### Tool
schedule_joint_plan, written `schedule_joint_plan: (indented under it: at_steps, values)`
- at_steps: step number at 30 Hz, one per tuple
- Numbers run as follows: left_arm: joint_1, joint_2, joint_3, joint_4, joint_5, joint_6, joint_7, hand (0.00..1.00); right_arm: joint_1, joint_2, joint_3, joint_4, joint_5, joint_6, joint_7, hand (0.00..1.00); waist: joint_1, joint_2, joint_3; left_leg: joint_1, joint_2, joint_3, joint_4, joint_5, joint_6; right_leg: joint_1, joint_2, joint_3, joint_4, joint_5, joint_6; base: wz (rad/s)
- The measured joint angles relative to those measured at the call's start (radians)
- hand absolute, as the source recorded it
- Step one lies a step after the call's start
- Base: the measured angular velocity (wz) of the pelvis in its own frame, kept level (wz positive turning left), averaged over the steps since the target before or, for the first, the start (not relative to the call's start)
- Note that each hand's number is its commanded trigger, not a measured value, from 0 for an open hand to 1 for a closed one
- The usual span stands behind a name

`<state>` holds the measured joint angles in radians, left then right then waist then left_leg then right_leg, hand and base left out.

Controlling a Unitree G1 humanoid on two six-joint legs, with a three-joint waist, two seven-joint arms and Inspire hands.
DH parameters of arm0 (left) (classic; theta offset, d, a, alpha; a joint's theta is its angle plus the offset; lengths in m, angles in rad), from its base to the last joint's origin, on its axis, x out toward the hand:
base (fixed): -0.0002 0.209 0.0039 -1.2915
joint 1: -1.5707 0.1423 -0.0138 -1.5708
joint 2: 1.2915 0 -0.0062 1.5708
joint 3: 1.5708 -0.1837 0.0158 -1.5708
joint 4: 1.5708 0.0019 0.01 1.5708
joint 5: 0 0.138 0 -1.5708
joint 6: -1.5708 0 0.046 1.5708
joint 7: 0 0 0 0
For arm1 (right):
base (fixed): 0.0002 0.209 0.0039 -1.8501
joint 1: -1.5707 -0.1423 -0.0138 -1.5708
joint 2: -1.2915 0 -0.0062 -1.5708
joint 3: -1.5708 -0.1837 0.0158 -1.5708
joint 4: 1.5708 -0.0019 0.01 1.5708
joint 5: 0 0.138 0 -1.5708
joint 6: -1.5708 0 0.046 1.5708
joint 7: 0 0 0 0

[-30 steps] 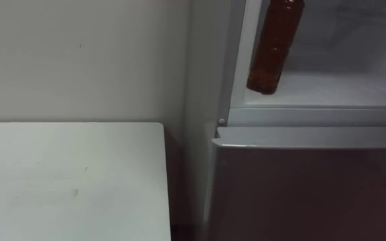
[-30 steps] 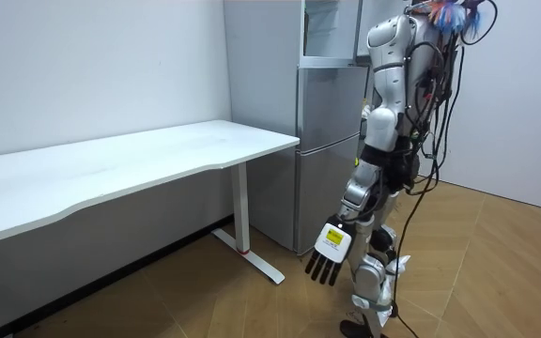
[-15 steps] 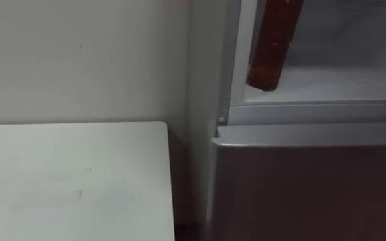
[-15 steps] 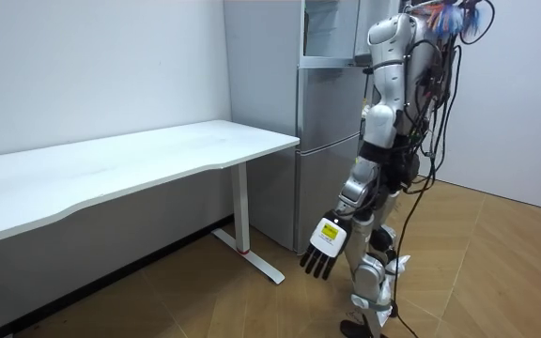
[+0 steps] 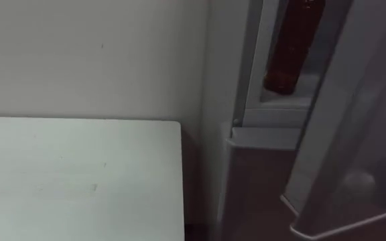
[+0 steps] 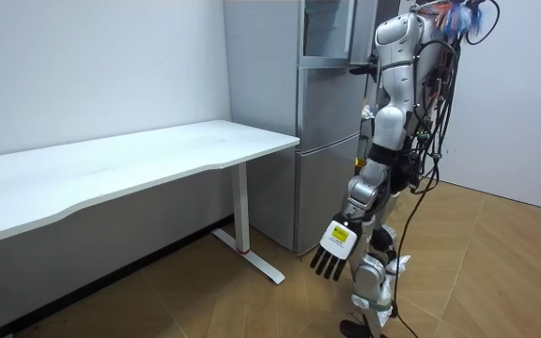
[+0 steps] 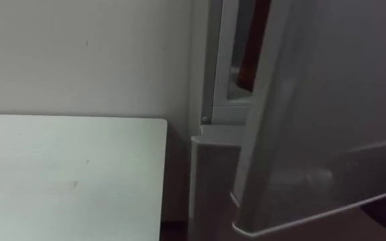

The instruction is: Put the bottle in the upper fridge

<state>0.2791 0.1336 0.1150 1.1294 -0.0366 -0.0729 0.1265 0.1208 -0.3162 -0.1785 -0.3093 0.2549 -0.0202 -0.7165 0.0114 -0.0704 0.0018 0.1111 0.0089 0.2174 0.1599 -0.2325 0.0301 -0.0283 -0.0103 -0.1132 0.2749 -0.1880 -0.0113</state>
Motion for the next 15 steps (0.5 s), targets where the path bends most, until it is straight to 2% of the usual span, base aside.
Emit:
schedule_joint_plan:
  at_steps: [4, 15]
  values:
    - [-0.004, 0.007, -0.002, 0.000, 0.000, 0.000, 0.001, 0.00, 0.000, 0.001, 0.023, -0.018, -0.104, -0.002, 0.015, 0.00, 0.019, -0.004, -0.0027, 0.003, 0.003, -0.002, -0.001, 0.000, -0.001, 0.009, 0.003, -0.001, -0.006, 0.001, -0.001, 0.00]
    - [-0.012, 0.016, -0.023, 0.000, 0.000, 0.002, 0.018, 0.00, 0.000, 0.008, 0.046, -0.024, -0.152, -0.013, 0.023, 0.00, 0.024, 0.000, -0.0058, 0.001, 0.014, -0.004, -0.014, -0.001, -0.001, 0.019, 0.012, 0.000, -0.039, 0.018, -0.001, -0.01]
